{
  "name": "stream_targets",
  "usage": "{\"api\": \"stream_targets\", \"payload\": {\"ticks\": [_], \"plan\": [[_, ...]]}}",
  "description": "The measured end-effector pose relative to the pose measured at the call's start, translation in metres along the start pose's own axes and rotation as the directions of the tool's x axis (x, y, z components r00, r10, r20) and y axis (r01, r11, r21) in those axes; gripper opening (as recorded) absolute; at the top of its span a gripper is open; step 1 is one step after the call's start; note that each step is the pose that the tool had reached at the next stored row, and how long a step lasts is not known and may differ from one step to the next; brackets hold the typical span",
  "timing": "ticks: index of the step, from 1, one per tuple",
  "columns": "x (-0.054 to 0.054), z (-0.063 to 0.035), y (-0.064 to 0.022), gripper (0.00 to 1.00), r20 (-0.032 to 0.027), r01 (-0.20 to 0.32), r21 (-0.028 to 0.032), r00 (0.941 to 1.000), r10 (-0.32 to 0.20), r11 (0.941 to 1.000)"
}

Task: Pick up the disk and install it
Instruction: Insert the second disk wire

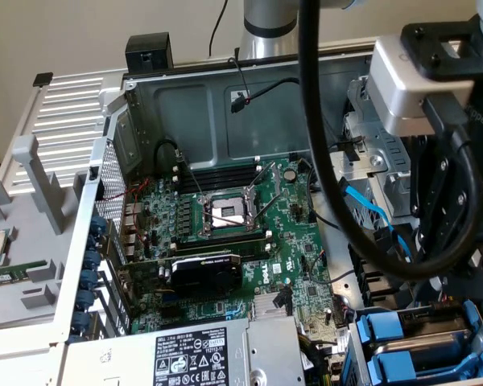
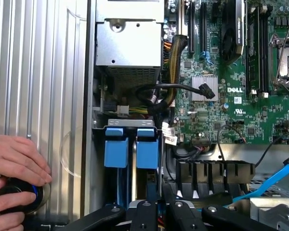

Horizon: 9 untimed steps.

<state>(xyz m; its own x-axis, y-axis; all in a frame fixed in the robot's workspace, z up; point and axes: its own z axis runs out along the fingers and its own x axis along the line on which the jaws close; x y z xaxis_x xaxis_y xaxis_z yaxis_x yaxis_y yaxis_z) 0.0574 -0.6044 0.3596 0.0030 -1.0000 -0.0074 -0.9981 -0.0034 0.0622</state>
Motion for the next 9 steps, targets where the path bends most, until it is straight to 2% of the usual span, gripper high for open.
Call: {"api": "stream_targets", "payload": {"ticks": [9], "plan": [[0.0007, 0.0021, -0.0001, 0.16, -0.0004, 0.0, -0.0007, 1.0, 0.0, 1.0]]}}
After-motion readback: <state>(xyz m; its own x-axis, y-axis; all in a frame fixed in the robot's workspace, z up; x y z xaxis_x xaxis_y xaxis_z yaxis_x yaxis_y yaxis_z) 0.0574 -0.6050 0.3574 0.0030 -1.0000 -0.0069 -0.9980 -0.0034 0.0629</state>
